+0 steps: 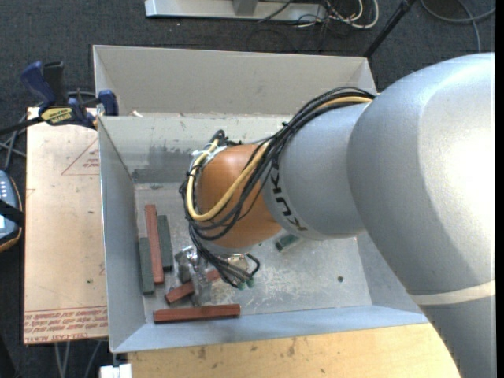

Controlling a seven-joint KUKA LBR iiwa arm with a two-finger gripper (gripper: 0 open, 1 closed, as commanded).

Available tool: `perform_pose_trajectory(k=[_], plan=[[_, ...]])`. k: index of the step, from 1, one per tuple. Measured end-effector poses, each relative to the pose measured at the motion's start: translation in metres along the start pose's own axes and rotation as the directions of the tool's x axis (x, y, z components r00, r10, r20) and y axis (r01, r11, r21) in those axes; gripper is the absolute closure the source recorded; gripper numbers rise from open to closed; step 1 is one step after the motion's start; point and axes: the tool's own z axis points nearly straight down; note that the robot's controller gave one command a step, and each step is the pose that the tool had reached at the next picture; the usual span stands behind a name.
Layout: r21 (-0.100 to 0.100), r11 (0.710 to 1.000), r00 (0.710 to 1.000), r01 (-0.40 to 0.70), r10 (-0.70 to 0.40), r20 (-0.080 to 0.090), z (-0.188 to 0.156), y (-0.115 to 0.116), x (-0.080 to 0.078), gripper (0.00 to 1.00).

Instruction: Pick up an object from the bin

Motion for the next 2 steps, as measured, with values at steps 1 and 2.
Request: perform_pose_trajectory(k=[1,2], plan=[[0.000,1.000,1.000,0.000,0.000,0.000,0.000,0.000,0.000,1.00],[0.000,1.000,1.000,-0.009,0.009,-0.002,-0.083,-0.011,-0.024,1.00]])
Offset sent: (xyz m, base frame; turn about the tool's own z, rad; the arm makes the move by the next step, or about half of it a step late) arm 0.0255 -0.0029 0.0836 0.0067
